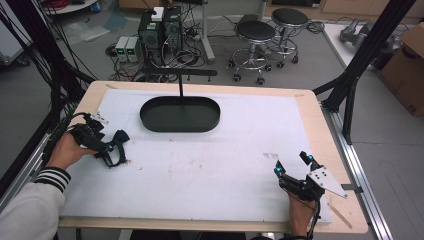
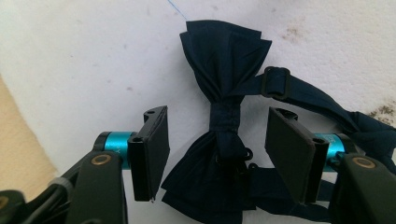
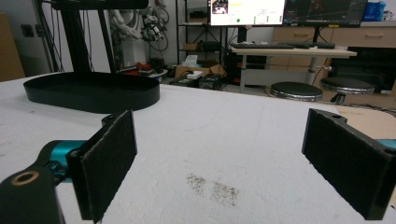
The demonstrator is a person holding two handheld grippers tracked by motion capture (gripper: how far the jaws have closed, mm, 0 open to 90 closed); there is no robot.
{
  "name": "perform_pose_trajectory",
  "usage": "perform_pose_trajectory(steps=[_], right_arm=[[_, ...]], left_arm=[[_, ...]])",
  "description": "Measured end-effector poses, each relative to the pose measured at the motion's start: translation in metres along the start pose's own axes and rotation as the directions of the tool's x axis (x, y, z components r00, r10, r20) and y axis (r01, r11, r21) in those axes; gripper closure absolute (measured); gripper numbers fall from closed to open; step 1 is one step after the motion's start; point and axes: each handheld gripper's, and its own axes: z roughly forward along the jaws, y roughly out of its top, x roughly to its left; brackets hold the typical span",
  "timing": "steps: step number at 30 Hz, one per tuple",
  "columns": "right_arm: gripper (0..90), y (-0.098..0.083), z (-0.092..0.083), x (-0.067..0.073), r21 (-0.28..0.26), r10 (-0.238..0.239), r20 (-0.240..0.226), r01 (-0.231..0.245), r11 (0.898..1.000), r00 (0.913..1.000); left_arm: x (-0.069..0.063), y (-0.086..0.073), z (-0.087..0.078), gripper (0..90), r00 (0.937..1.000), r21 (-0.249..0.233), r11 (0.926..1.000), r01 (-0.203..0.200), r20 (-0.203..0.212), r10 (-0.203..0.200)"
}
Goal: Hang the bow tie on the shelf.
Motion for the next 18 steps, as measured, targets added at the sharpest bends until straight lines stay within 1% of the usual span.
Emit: perform_pose_trajectory(steps=[2, 3, 4, 5, 8, 11, 14, 16, 18], right_arm=[[9.2, 0.000, 0.000, 0.000, 0.002, 0.001, 0.000, -0.001, 1.000, 1.0000], [9.2, 0.000, 0.000, 0.000, 0.002, 0.001, 0.000, -0.001, 1.000, 1.0000], [9.2, 0.000, 0.000, 0.000, 0.002, 0.001, 0.000, -0.001, 1.000, 1.0000], [9.2, 0.000, 0.000, 0.000, 0.002, 0.002, 0.001, -0.002, 1.000, 1.0000], [9.2, 0.000, 0.000, 0.000, 0.000, 0.000, 0.004, 0.000, 1.000, 1.0000], [9.2, 0.000, 0.000, 0.000, -0.001, -0.002, 0.005, 0.002, 1.000, 1.0000], [9.2, 0.000, 0.000, 0.000, 0.001, 0.001, 0.010, -0.001, 1.000, 0.9999], [9.2, 0.000, 0.000, 0.000, 0.001, 0.001, 0.010, -0.001, 1.000, 0.9999], [9.2, 0.000, 0.000, 0.000, -0.006, -0.005, 0.012, 0.005, 1.000, 0.9999]], left_arm=[[0.002, -0.001, 0.001, 41.7, 0.9999, 0.008, 0.9999, 0.008, 0.011, -0.008], [0.002, -0.001, 0.001, 44.1, 0.9999, 0.014, 0.9999, 0.007, 0.015, -0.007], [0.002, -0.001, 0.001, 44.1, 0.9998, 0.011, 0.9999, 0.005, 0.018, -0.005], [0.003, -0.002, 0.001, 47.1, 0.9997, 0.010, 0.9999, 0.006, 0.023, -0.006], [0.004, -0.001, 0.002, 48.0, 0.9995, 0.016, 0.9998, 0.009, 0.032, -0.009], [0.004, 0.002, 0.004, 48.9, 0.9994, 0.050, 0.9986, -0.020, 0.028, 0.019], [0.004, 0.007, 0.004, 50.7, 0.9991, 0.053, 0.9981, -0.030, 0.033, 0.028], [0.003, 0.011, 0.005, 52.1, 0.9985, 0.070, 0.9963, -0.049, 0.027, 0.047], [0.004, 0.011, 0.007, 53.0, 0.9984, 0.077, 0.9958, -0.050, 0.032, 0.047]])
